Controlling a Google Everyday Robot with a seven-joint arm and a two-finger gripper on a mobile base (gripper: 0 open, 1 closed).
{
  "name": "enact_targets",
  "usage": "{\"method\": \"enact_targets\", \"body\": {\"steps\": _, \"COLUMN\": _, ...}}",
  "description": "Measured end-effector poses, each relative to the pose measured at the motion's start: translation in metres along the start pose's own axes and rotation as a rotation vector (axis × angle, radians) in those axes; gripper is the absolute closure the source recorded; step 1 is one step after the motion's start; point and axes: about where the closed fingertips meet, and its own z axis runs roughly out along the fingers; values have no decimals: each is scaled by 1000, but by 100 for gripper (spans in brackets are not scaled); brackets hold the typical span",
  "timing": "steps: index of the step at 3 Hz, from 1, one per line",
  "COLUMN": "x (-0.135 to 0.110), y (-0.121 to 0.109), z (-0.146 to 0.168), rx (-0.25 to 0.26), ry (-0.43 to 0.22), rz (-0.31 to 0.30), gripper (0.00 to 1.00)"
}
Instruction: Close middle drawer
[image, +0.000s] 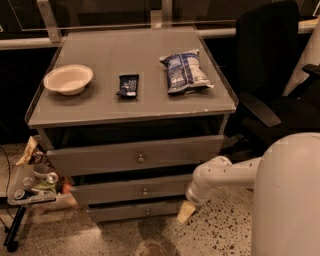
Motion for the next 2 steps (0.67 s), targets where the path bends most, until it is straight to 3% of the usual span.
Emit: {"method": "enact_targets", "body": {"steps": 2, "x": 0, "y": 0, "z": 0, "rx": 0, "ry": 0, "rz": 0, "gripper": 42}}
